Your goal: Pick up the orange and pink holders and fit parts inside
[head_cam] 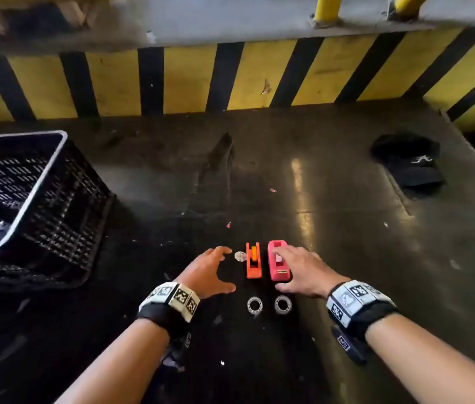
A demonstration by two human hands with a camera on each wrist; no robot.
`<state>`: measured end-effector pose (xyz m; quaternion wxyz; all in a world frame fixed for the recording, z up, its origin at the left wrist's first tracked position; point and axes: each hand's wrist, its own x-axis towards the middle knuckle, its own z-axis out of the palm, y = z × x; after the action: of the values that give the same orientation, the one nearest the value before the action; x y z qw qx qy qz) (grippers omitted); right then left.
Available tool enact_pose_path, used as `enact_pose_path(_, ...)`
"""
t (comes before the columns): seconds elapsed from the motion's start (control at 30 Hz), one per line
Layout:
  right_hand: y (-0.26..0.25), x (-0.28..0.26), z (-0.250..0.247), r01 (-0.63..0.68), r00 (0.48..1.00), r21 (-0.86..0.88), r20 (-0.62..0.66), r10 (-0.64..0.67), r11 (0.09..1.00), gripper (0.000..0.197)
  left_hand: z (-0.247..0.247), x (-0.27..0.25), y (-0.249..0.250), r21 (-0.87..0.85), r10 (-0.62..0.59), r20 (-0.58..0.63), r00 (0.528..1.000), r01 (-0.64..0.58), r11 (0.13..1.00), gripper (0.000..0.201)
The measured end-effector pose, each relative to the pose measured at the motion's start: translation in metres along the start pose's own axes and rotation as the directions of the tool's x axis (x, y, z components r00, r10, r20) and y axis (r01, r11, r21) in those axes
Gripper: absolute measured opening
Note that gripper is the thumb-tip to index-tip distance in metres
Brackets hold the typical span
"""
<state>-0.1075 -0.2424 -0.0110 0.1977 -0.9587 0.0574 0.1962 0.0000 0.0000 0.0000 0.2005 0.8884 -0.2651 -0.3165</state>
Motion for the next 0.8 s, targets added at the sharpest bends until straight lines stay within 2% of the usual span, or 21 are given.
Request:
enact_pose_path(0.1, -0.004, 0.034, 0.009, 0.036, 0.999, -0.106, 0.003, -0.036, 0.994, 0.100, 0.011, 0.038, 0.001, 0.057, -0.005, 0.023, 1.000, 0.004, 0.998, 0.104)
enact_pose_path(0.3, 0.003, 0.073, 0.036, 0.001, 0.999, -0.193, 0.044, 0.008, 0.981, 0.122, 0.041, 0.085, -0.004, 0.187, -0.032, 0.074, 0.997, 0.017, 0.982, 0.122)
enact_pose_path(0.4, 0.007, 0.081, 0.046, 0.002, 1.000, -0.192, 0.008, -0.001, 0.981, 0.119, 0.051, 0.093, -0.002, 0.190, -0.033, 0.086, 0.996, 0.017, 0.982, 0.120)
enact_pose_path(0.53, 0.013, 0.084, 0.051, 0.030, 0.997, -0.149, -0.070, -0.041, 0.988, 0.107, 0.052, 0.091, -0.004, 0.092, 0.023, 0.042, 0.999, -0.027, 0.995, 0.113)
enact_pose_path(0.7, 0.013, 0.076, 0.044, 0.107, 0.984, 0.025, -0.144, -0.103, 0.994, 0.106, 0.035, 0.080, -0.009, -0.001, 0.111, -0.017, 0.994, -0.111, 0.994, 0.108)
enact_pose_path(0.8, 0.012, 0.070, 0.036, 0.093, 0.982, 0.069, -0.169, -0.080, 0.993, 0.106, 0.026, 0.074, -0.017, 0.024, 0.100, -0.043, 0.994, -0.099, 0.995, 0.110)
